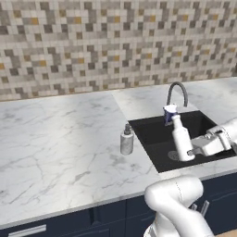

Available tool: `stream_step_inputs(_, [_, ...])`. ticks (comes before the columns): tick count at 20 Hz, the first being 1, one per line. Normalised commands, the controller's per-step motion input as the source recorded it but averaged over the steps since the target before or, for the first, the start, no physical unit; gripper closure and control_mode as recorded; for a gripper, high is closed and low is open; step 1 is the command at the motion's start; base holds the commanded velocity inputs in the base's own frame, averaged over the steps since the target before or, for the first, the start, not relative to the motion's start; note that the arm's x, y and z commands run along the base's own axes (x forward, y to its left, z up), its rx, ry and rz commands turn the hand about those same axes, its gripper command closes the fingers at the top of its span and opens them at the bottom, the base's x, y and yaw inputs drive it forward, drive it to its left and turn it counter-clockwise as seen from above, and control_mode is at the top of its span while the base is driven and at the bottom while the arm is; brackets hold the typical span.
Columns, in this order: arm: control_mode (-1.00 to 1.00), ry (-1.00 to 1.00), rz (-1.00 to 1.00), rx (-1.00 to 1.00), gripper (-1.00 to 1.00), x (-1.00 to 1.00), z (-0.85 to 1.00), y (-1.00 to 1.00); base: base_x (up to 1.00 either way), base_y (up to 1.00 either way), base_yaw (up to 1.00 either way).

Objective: Locate and retrieve the spray and soap dispenser from the cabinet. Place them next to the sink.

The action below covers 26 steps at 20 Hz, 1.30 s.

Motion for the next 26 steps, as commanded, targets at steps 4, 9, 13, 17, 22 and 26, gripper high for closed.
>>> stream_step_inputs(4, [-1.0, -0.1, -0.47, 0.0, 1.0, -0.05, -0.04, 0.01, 0.0, 0.0, 0.0])
stream_step_inputs(9, [-1.0, -0.05, -0.5, 0.0, 1.0, 0.0, -0.07, 0.0, 0.0, 0.0, 0.0])
stream_step_inputs(13, [-1.0, 0.01, -0.49, 0.0, 1.0, 0.0, -0.32, 0.0, 0.0, 0.0, 0.0])
stream_step_inputs(17, [-1.0, 0.02, -0.41, -0.01, 1.0, -0.09, -0.41, 0.13, 0.0, 0.0, 0.0])
stream_step_inputs(22, [-1.0, -0.1, -0.26, -0.09, 1.0, -0.11, -0.12, 0.41, 0.0, 0.0, 0.0])
stream_step_inputs(26, [-1.0, -0.16, -0.19, -0.2, 1.0, -0.1, -0.09, 0.47, 0.0, 0.0, 0.0])
